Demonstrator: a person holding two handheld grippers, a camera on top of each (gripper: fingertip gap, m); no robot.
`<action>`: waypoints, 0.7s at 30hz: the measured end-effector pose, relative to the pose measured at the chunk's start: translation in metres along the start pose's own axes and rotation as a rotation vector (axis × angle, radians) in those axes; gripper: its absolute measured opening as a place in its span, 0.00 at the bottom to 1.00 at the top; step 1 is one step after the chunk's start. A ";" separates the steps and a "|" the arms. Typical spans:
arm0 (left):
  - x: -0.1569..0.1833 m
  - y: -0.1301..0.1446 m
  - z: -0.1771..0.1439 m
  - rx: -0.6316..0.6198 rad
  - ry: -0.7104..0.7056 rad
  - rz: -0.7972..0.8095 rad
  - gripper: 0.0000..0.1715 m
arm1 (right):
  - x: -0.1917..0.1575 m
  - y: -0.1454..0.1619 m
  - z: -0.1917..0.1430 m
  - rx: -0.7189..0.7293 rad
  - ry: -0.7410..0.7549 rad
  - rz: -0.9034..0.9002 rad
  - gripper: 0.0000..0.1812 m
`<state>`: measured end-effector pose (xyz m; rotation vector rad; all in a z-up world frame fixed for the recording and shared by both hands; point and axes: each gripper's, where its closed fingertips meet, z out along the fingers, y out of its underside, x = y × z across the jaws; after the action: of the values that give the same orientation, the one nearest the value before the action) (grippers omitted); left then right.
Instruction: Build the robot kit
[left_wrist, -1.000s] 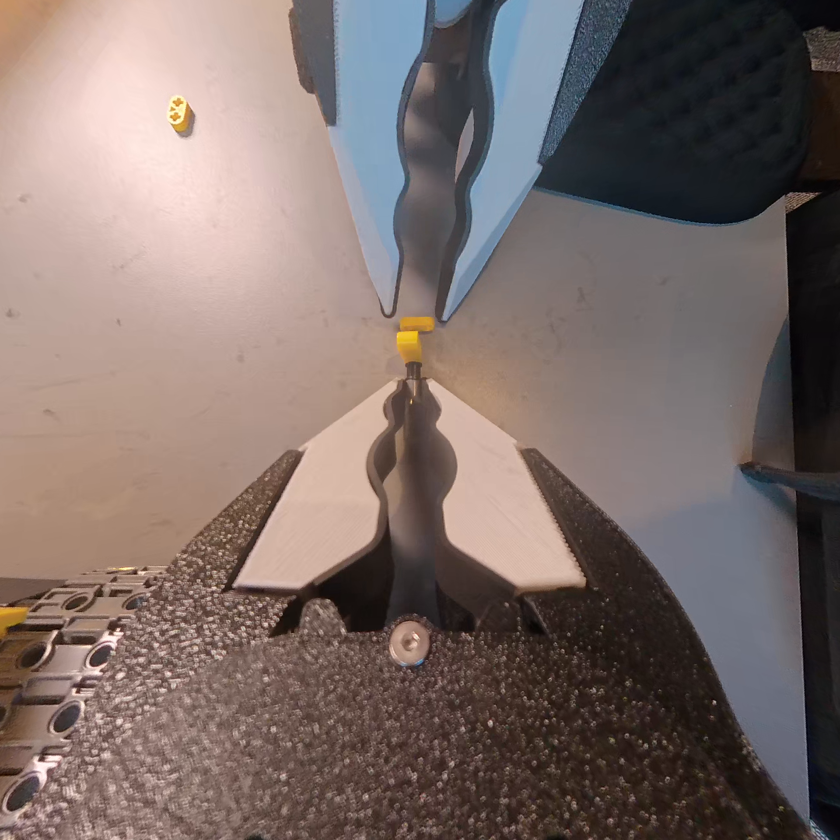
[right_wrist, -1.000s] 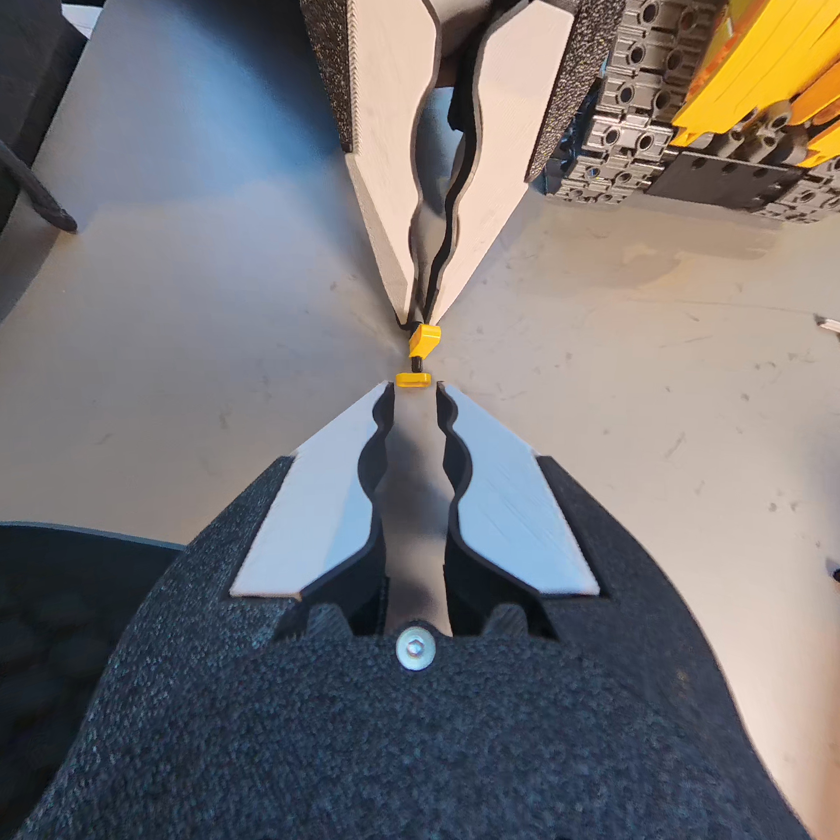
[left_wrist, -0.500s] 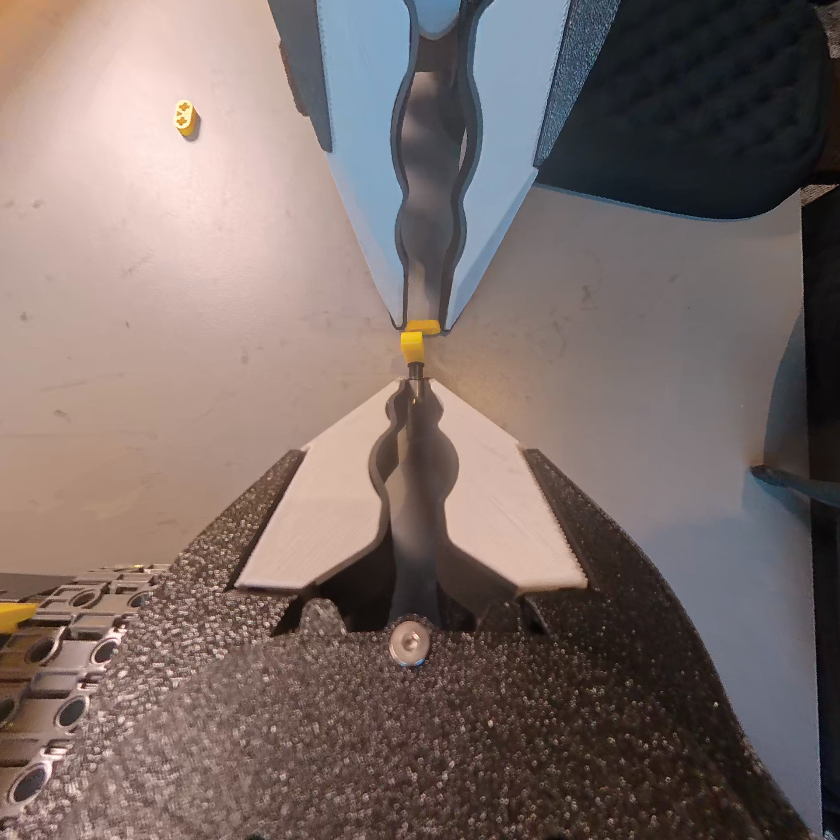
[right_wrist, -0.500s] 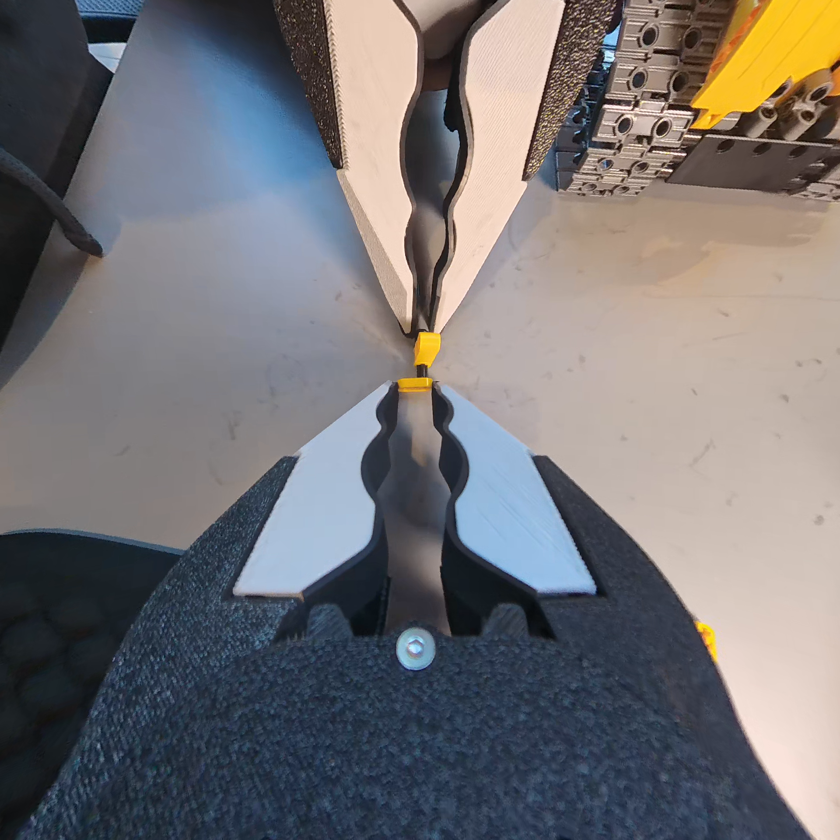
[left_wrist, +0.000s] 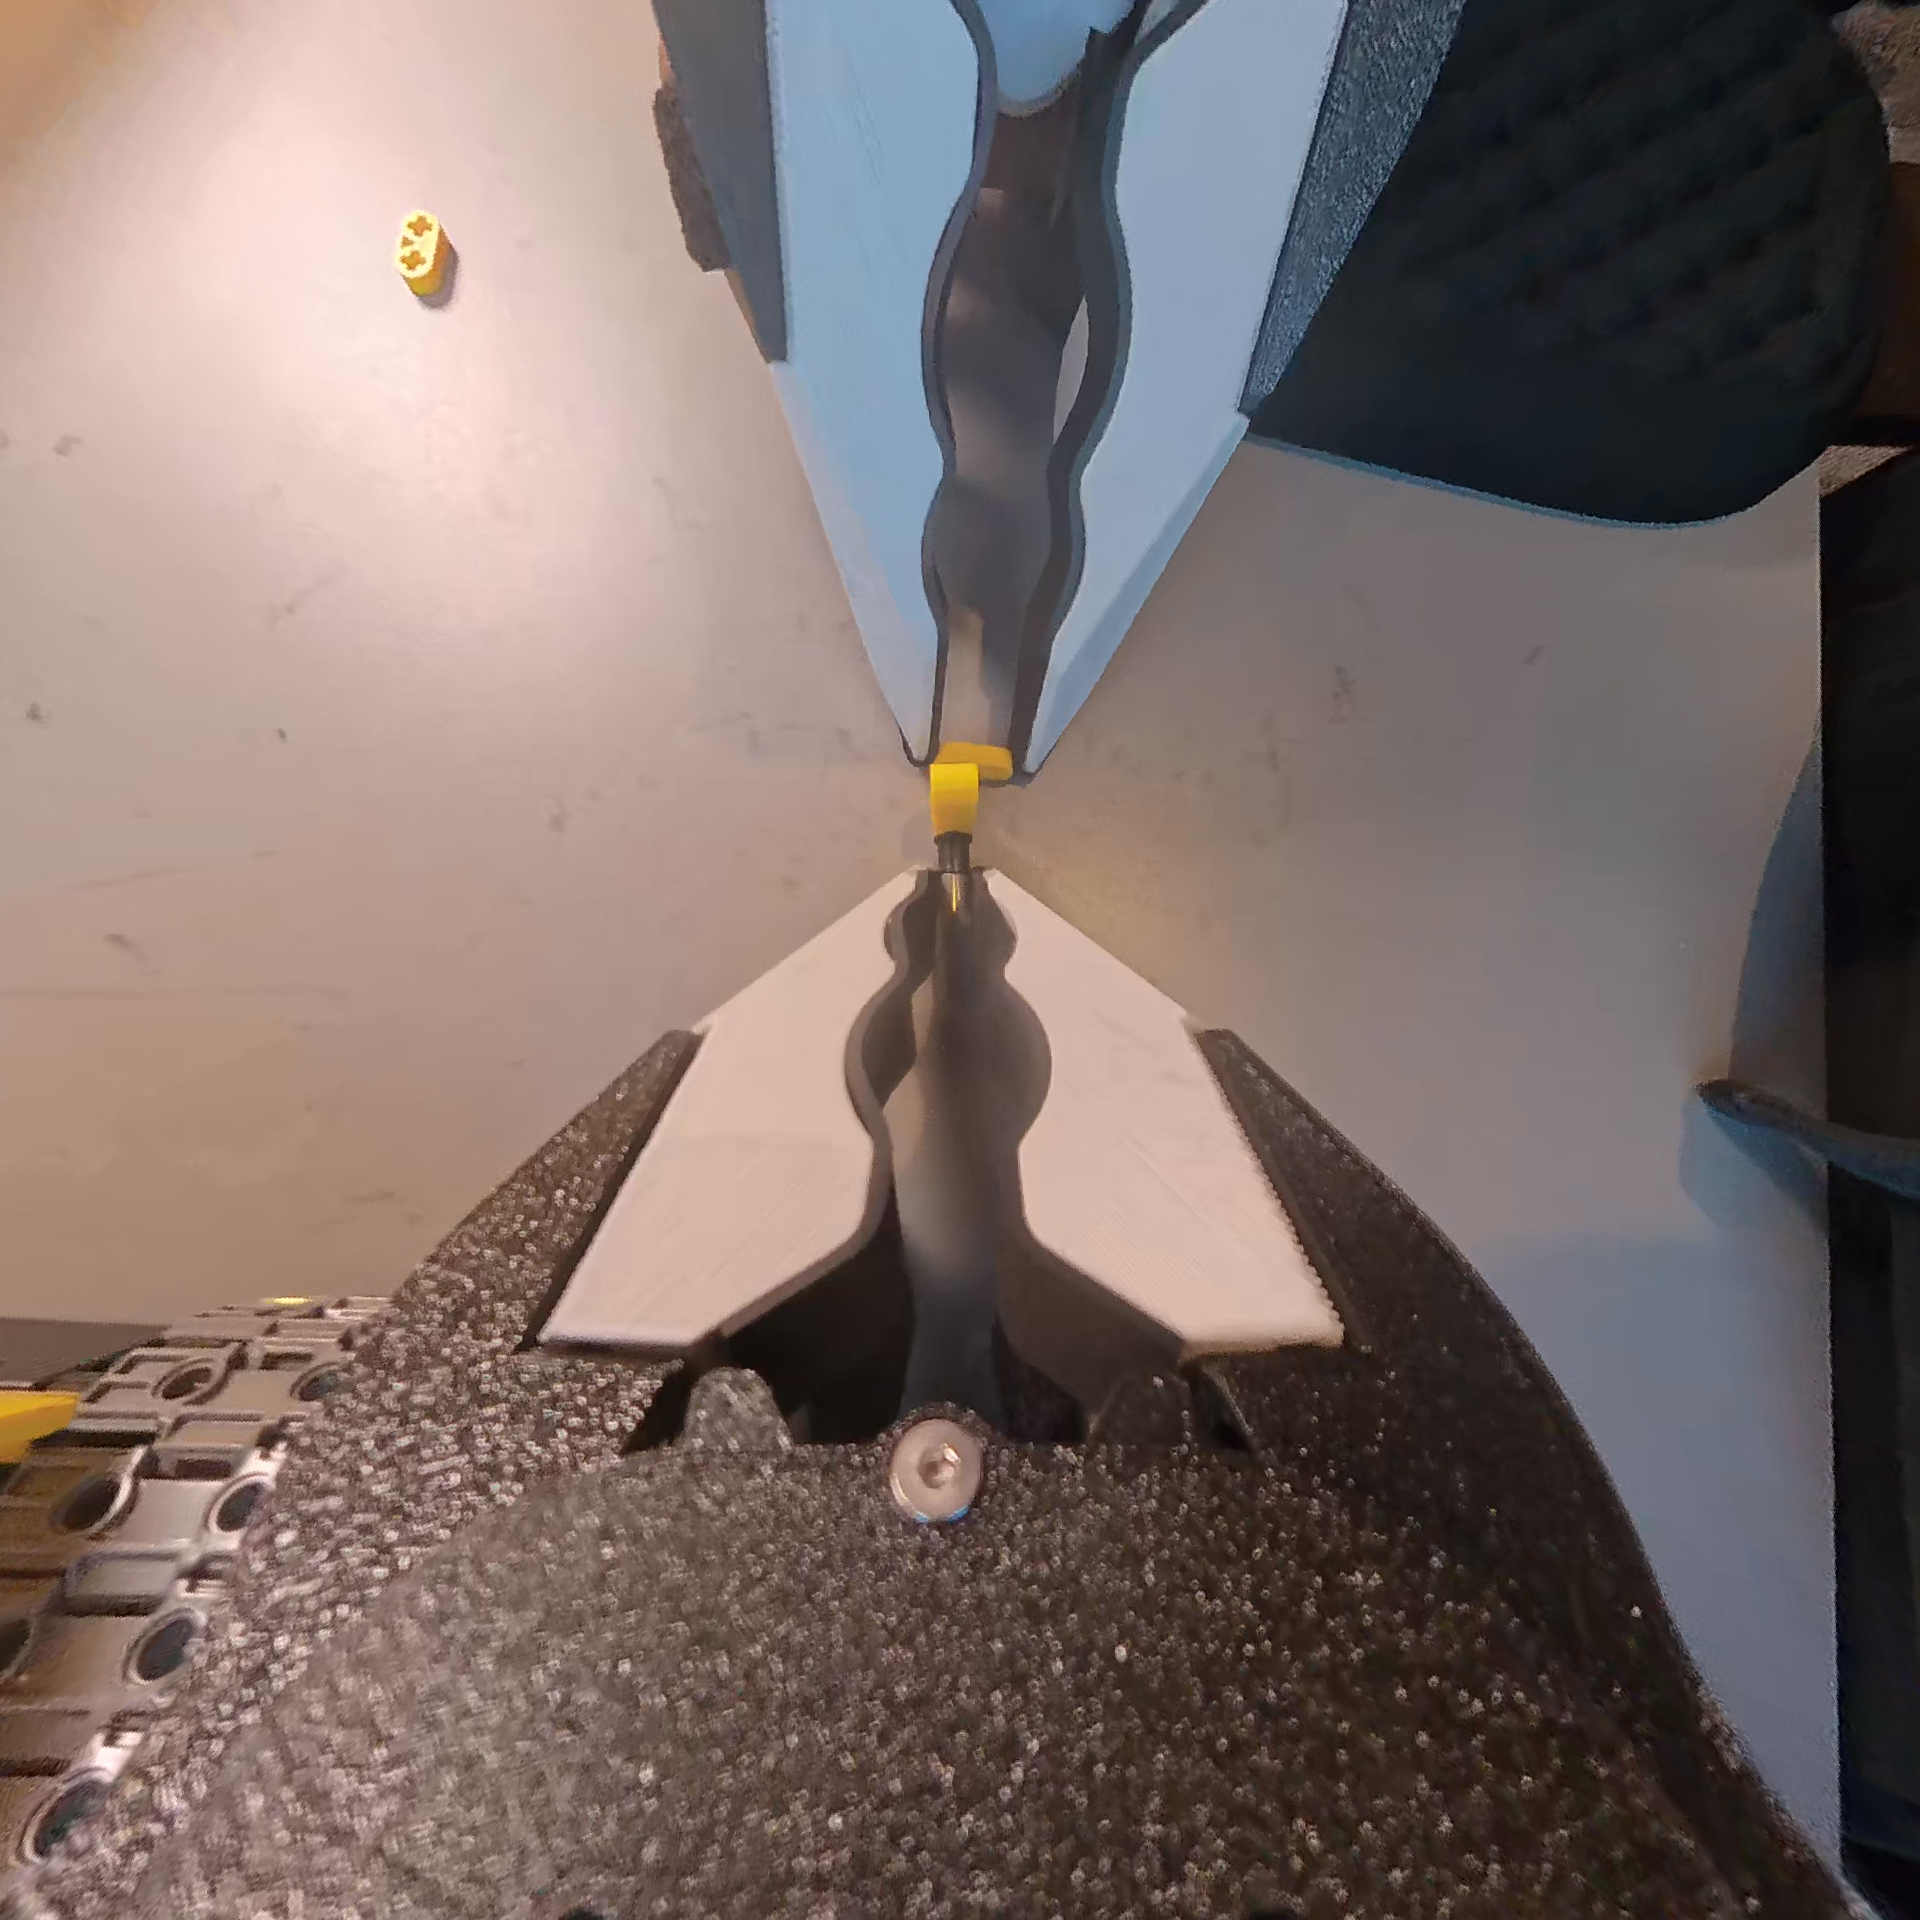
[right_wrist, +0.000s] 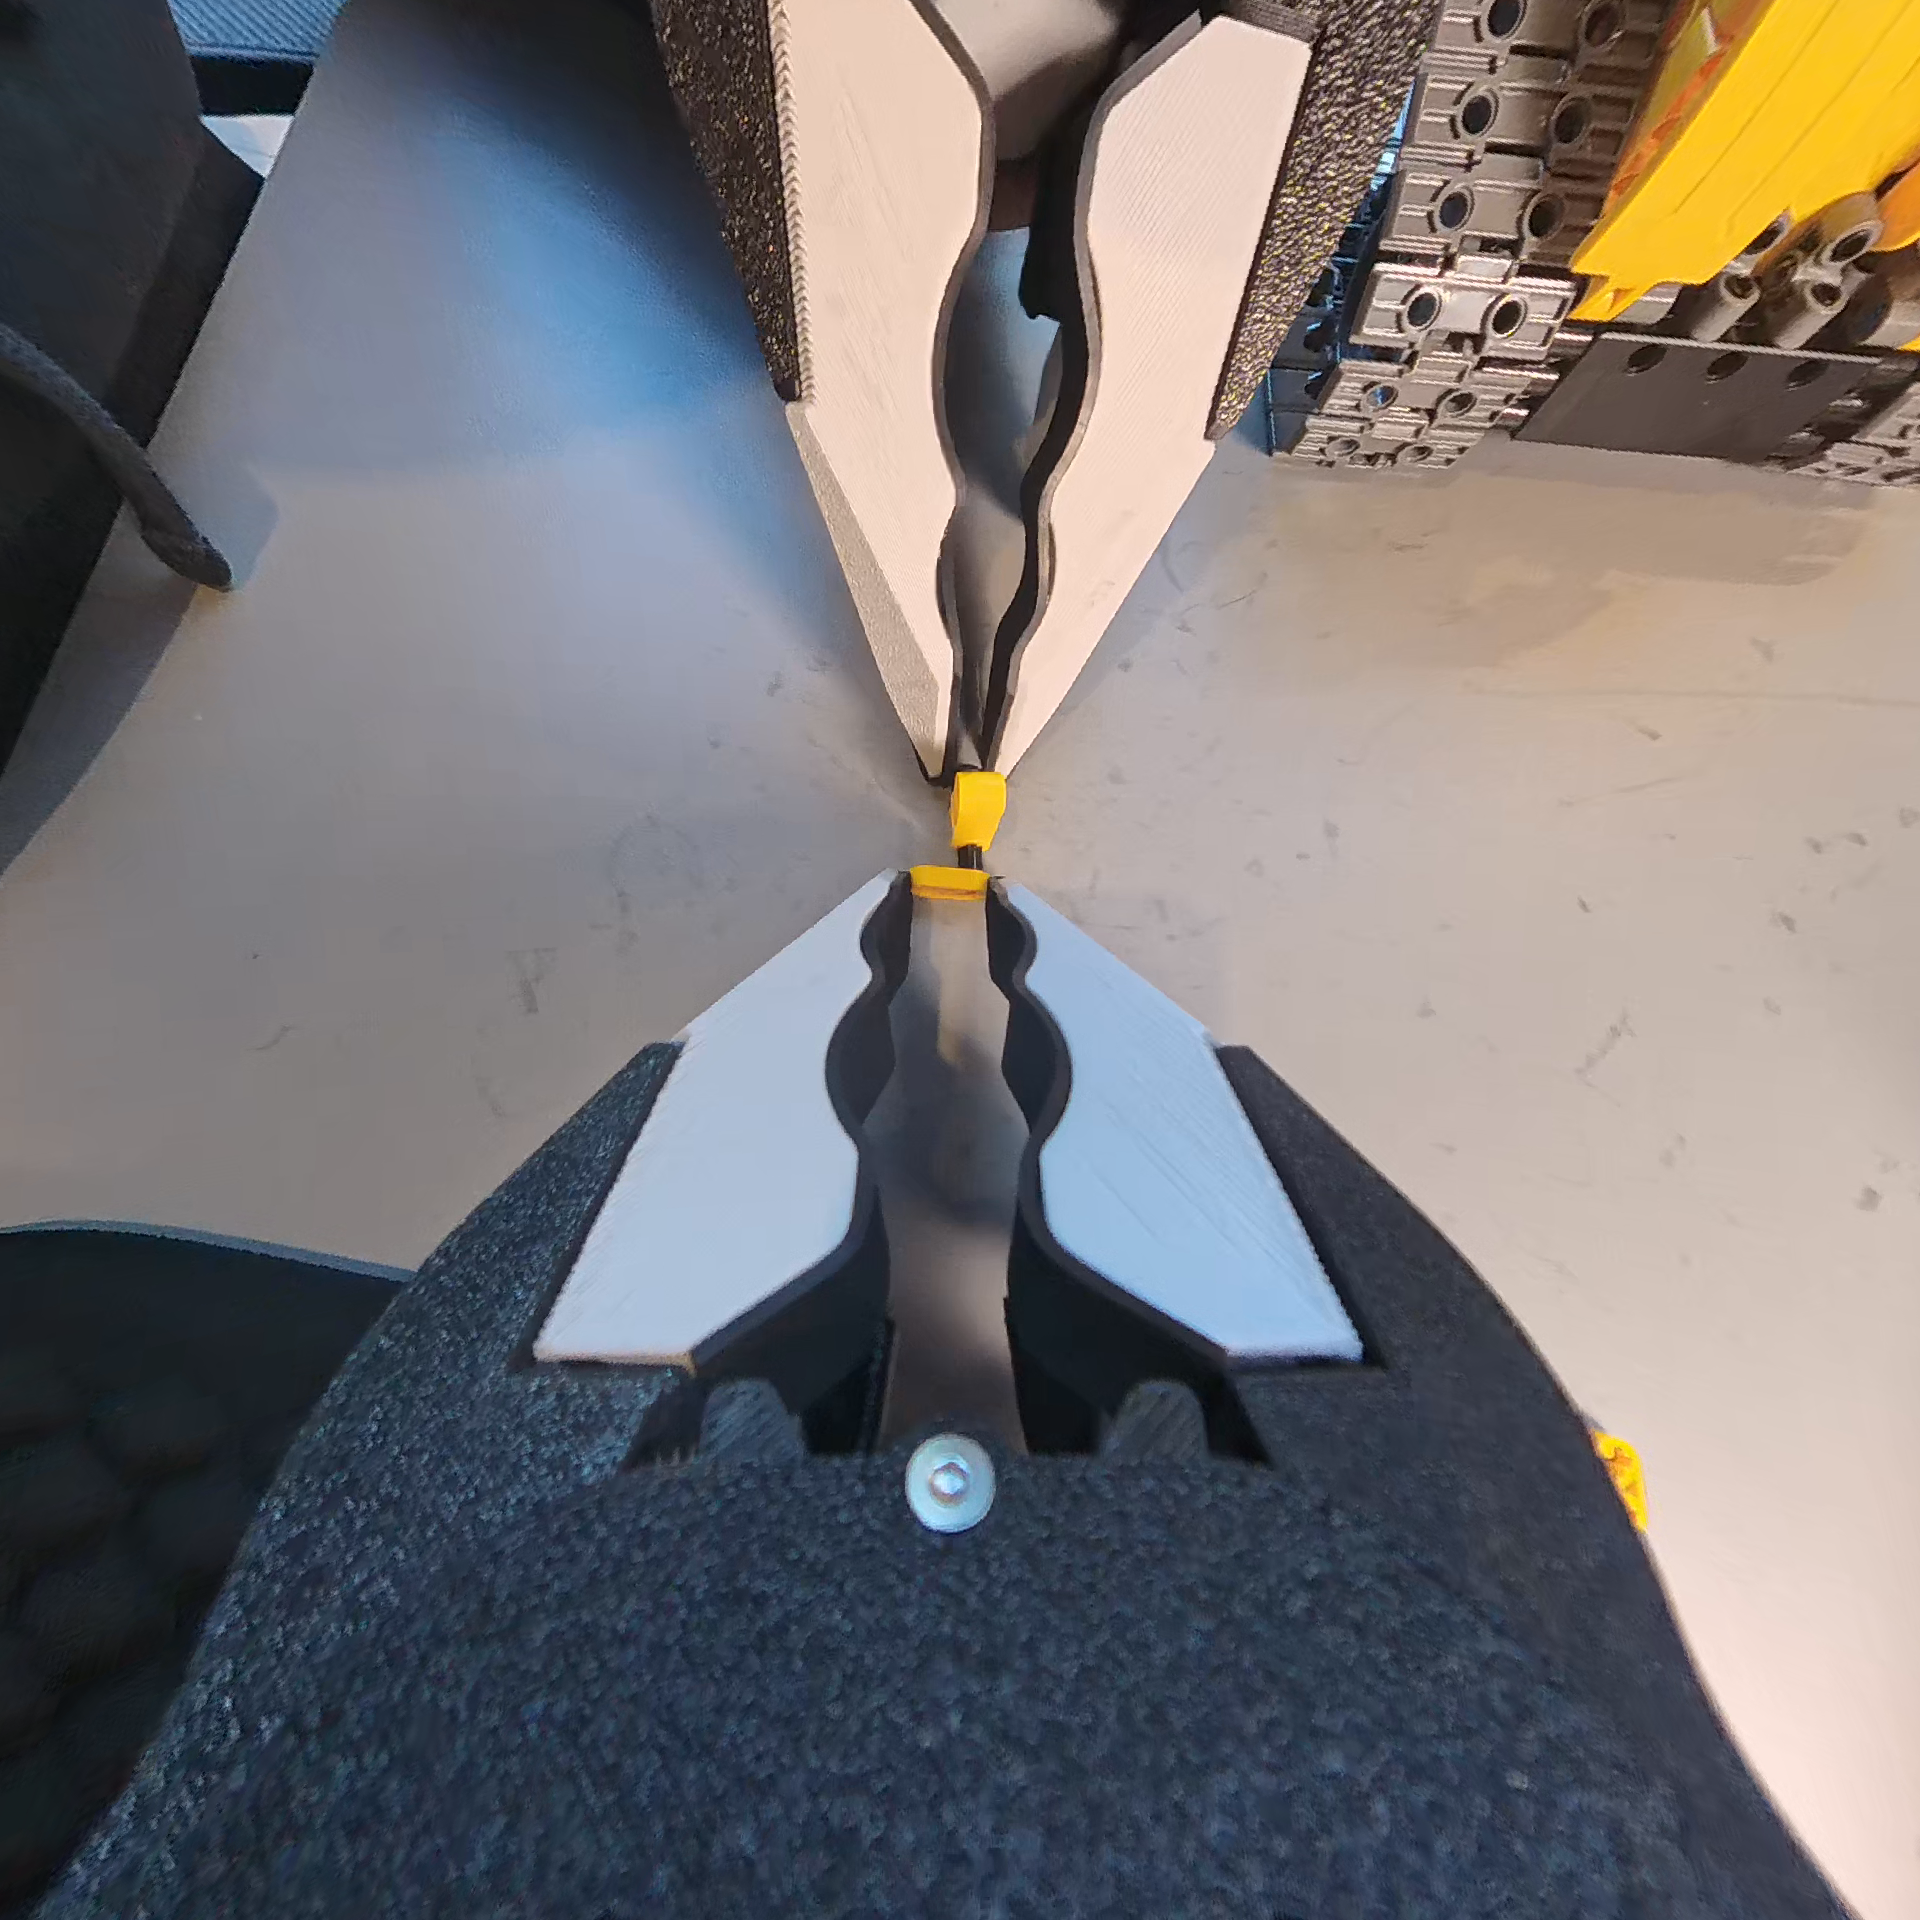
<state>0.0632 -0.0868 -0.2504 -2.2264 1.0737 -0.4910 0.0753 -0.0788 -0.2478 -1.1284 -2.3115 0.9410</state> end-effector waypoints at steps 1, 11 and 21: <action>0.000 0.000 0.000 -0.003 -0.005 0.010 0.02 | 0.000 0.000 0.000 0.001 -0.001 0.000 0.07; 0.000 0.000 0.001 -0.010 0.027 0.096 0.02 | 0.000 0.000 0.000 0.009 -0.037 0.010 0.07; 0.002 -0.001 0.001 0.010 0.118 0.123 0.02 | -0.005 -0.004 0.004 0.014 -0.103 -0.031 0.07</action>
<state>0.0657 -0.0877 -0.2507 -2.1292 1.2584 -0.5788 0.0738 -0.0858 -0.2482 -1.0589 -2.3923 1.0243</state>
